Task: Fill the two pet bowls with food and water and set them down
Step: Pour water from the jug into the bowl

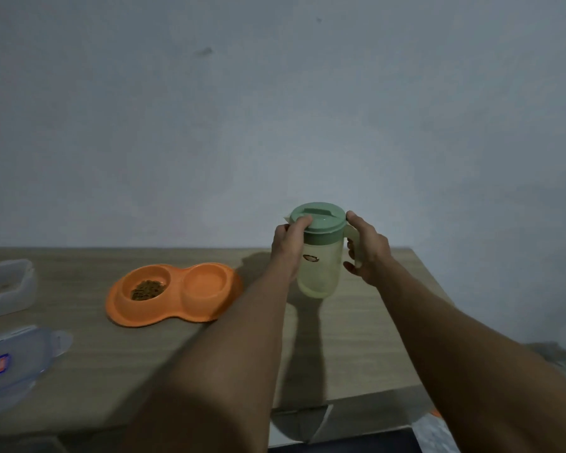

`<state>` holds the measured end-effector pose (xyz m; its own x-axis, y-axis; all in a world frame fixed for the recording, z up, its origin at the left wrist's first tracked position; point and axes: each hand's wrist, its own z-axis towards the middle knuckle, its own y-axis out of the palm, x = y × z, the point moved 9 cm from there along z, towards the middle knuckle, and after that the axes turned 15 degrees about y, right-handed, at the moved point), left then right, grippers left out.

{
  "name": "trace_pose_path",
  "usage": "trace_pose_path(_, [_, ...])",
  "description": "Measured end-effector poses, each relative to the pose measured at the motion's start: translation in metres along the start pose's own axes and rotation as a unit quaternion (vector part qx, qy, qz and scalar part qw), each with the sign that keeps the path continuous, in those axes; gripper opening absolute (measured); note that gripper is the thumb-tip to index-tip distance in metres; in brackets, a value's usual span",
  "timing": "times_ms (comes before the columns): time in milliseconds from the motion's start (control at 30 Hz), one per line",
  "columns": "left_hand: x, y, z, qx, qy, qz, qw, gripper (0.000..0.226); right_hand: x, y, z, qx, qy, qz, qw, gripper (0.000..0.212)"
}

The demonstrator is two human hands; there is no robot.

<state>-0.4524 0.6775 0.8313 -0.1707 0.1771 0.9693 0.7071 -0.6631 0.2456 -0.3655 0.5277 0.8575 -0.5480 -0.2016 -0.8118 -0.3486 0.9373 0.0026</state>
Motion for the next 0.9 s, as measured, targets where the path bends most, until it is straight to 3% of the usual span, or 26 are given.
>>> trace_pose_path(300, [-0.037, 0.101, 0.018, -0.001, -0.008, 0.062, 0.998, 0.071, -0.019, -0.094, 0.063, -0.011, 0.014, 0.054, 0.998, 0.030])
trace_pose_path(600, [-0.045, 0.124, 0.024, 0.027, -0.005, 0.117, 0.993, 0.057, -0.020, -0.109, 0.110, -0.042, 0.039, 0.069, 0.996, 0.030])
trace_pose_path(900, [-0.065, 0.127, 0.027, 0.051, -0.016, 0.113, 0.992, 0.059, -0.009, -0.108, 0.133, -0.066, 0.052, 0.077, 0.993, 0.023])
